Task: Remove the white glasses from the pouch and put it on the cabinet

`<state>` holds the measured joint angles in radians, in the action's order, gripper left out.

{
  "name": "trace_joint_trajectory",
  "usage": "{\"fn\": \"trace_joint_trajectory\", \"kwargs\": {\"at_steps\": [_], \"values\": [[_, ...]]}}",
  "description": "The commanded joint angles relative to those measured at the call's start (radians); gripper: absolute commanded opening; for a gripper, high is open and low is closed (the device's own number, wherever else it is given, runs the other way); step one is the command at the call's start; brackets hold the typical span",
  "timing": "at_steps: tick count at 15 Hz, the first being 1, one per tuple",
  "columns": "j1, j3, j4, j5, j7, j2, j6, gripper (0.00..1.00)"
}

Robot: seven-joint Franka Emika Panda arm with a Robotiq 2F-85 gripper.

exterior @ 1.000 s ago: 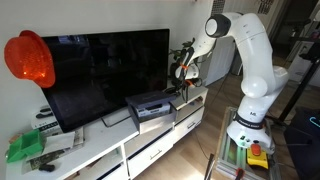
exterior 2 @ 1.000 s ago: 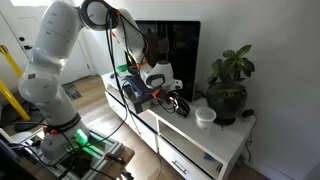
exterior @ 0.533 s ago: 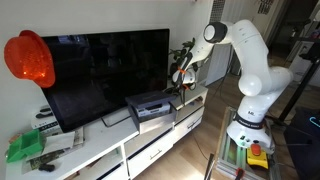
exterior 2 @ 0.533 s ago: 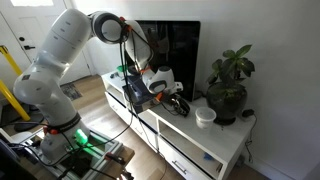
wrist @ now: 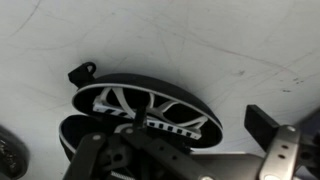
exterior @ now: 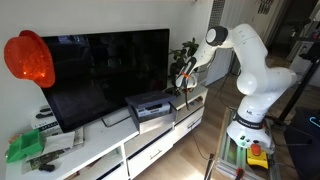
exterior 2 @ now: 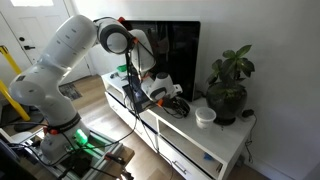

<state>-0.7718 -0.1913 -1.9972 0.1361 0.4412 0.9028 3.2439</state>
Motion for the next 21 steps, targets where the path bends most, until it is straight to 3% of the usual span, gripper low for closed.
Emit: {"fn": "trace_joint_trajectory", "kwargs": {"at_steps": [1,5,14,17,21], "values": [[-0.049,-0.024,0.022,0.108,-0.002,0.051,0.06,1.0],[-0.03,0.006,0.003,0.168,-0.043,0.042,0.074,1.0],[-0.046,-0.014,-0.036,0.255,-0.012,0.03,0.122,1.0],[-0.014,0.017,-0.062,0.316,0.0,0.009,0.15,1.0],[0.087,0.113,-0.077,0.359,0.008,-0.015,0.189,1.0]]}}
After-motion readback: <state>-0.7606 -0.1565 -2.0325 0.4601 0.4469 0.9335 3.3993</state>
